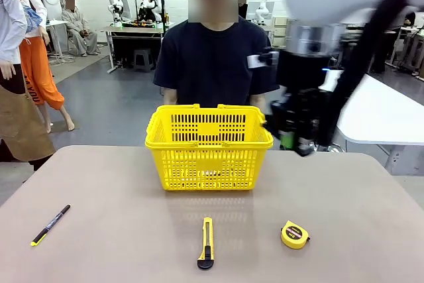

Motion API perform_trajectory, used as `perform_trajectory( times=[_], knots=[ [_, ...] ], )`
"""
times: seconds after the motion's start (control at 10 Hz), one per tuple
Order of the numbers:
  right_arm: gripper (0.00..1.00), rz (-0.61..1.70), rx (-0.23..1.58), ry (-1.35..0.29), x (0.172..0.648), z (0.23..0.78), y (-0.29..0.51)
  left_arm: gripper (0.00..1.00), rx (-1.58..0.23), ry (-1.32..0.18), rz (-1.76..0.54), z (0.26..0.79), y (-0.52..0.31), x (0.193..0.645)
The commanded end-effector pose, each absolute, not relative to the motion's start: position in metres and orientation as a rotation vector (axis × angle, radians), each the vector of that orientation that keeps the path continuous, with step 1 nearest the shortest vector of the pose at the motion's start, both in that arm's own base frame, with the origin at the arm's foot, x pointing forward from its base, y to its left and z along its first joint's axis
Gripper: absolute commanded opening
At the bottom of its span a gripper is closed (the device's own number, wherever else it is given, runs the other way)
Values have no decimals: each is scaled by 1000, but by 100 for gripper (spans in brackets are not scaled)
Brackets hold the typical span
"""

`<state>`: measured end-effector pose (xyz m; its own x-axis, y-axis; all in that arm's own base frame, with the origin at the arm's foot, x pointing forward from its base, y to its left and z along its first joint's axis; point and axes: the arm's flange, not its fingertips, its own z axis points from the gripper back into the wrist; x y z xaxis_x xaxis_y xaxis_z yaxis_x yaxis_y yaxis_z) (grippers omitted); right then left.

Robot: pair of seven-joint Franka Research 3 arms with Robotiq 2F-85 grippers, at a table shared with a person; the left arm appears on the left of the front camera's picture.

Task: Place the items the person wants into the basket.
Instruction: Pick up the item the person points to and place it in the Market Basket.

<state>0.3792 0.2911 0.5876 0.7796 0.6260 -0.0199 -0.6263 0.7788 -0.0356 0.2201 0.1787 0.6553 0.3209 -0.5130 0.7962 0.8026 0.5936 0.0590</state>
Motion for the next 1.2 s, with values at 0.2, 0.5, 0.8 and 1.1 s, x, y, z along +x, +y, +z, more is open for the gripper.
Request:
perform_trajectory(
  times=[0.2, 0.5, 0.8, 1.1],
  knots=[
    [36, 851, -163, -105, 424, 550, 364, 100, -387, -889, -899, 656, 180, 220],
    [36, 815, -197, -193, 449, 550, 380, 100, -387, -889, -899, 656, 180, 220],
    [36, 844, -191, -190, 477, 550, 385, 100, -387, -889, -899, 656, 180, 220],
    [36, 840, -174, -191, 466, 552, 377, 100, -387, -889, -899, 656, 180, 220]
  ],
)
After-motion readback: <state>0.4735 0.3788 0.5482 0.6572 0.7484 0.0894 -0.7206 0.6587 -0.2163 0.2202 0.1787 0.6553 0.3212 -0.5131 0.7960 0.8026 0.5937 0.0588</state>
